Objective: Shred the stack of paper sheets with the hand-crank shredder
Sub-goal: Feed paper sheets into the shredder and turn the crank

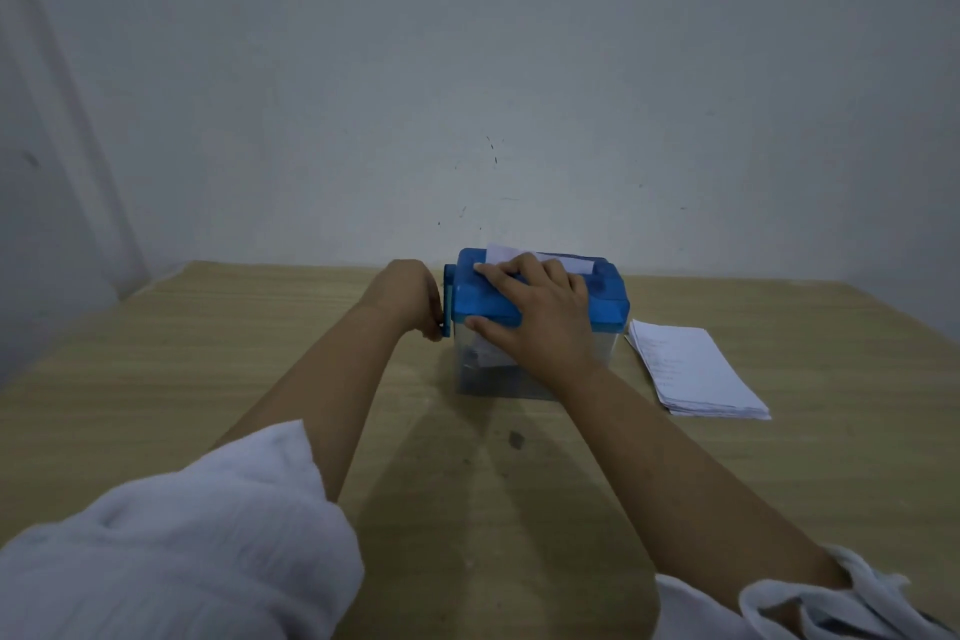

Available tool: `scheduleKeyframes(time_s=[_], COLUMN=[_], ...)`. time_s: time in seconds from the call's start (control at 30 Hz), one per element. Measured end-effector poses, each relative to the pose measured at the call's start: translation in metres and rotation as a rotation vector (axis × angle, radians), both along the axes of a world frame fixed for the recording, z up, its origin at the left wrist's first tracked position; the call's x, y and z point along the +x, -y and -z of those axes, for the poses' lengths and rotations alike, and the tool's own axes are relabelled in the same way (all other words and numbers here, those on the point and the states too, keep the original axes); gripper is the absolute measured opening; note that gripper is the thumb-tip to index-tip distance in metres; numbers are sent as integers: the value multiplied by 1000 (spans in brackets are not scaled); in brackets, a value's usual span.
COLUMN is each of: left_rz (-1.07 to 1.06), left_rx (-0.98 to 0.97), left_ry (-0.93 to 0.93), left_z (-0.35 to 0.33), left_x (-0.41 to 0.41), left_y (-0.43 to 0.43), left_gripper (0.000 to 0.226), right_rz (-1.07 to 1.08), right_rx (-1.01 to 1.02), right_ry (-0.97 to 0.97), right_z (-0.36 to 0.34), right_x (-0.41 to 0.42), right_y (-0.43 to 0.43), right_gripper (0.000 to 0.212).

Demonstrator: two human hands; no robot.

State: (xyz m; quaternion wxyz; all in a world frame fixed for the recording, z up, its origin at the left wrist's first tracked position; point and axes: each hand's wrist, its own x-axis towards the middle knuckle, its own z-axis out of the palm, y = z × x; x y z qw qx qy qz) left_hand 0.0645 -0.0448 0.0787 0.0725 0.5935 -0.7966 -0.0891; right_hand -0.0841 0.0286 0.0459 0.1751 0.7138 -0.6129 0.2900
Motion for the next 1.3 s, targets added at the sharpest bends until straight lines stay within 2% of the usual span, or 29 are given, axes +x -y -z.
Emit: scheduleKeyframes(time_s=[0.1,0.23,0.33,0.4,0.5,0.57,0.67,0.73,0.83,1.0,1.1,1.2,1.3], left_rz=[-83,-88,-88,-179,-465,-583,-484,-409,-414,-391,-363,-392,-413], left_rx=[-32,-222,-296,-203,19,266,648,781,749,667,645,654,651], left_ry=[-81,-374,-555,-762,-1275,-1494,-1436,-1407,-1433,-1274,-1266,-1277,-1304], left_z=[9,33,52,55,38,24,2,-9,-27,-39,-41,-37,-33], left_x=[-8,-11,-13,-12,-11,-11,-18,-24,-33,-42,-45,-45,-43], left_y=[8,13,9,6,-1,-8,-17,-16,-18,-29,-35,-34,-32], left_gripper=[30,14,15,20,35,45,72,74,55,59,55,36,38], right_rz=[-10,-10,-3,-13,-17,-18,-6,0,-14,-8,-4,-13,-8], right_rx=[-49,-102,-92,-48,-20,-29,17,30,0,-67,-62,-20,6], right_ry=[28,41,36,33,38,44,29,27,53,64,56,67,69], right_z=[5,7,5,4,3,2,1,1,1,4,4,1,0], right_x=[1,2,0,0,-1,-1,-1,0,2,2,1,1,2], right_y=[3,6,5,3,2,2,1,1,2,4,4,3,1], right_gripper=[58,56,55,55,56,56,57,58,55,53,53,53,54])
